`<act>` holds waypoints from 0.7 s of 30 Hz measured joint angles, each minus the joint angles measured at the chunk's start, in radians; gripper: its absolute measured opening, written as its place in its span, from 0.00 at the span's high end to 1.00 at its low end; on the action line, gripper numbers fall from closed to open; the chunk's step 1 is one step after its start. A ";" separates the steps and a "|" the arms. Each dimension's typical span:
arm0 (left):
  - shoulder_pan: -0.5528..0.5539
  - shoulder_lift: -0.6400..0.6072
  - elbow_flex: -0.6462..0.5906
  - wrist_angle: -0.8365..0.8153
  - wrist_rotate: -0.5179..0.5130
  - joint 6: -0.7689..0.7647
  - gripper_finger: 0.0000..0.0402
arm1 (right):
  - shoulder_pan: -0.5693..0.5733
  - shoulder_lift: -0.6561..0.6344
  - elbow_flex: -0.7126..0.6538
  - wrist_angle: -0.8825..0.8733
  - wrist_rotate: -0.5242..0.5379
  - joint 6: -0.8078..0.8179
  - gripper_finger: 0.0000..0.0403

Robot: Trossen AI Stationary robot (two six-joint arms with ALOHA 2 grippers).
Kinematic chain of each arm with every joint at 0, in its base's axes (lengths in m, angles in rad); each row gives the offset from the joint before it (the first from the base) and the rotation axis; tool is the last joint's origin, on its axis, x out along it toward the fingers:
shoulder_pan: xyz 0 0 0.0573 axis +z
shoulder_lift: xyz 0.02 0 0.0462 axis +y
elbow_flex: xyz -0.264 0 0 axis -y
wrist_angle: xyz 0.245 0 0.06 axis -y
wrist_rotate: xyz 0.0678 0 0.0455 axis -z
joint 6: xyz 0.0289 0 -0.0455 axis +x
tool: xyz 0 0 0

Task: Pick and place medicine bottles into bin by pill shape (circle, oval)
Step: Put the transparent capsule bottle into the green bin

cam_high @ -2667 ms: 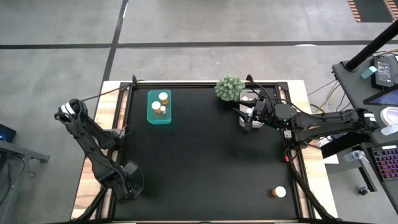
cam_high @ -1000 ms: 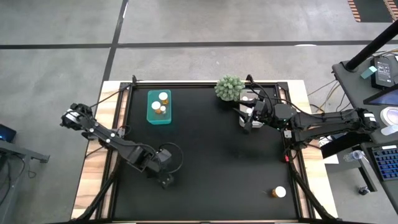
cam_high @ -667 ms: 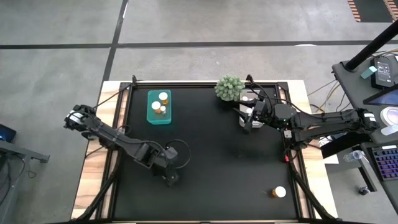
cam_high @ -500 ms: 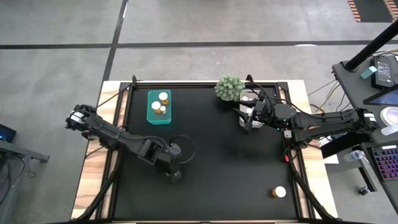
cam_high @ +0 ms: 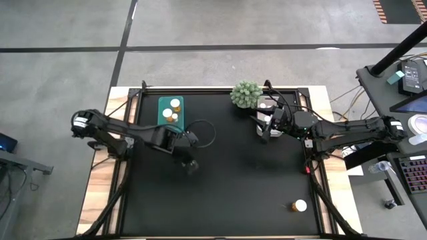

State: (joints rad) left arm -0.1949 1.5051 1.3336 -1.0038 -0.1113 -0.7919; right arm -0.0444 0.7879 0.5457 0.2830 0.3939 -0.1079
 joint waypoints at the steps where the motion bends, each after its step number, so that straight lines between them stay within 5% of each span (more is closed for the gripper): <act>1: 0.011 0.000 0.007 -0.031 -0.002 0.012 0.72 | 0.000 0.000 0.000 0.000 0.000 -0.001 0.59; 21: 0.115 -0.003 0.018 -0.271 -0.060 0.084 0.72 | 0.000 0.000 0.000 0.000 0.000 -0.008 0.59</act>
State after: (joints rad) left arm -0.0802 1.5023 1.3517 -1.2745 -0.1716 -0.7076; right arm -0.0444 0.7879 0.5457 0.2829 0.3939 -0.1155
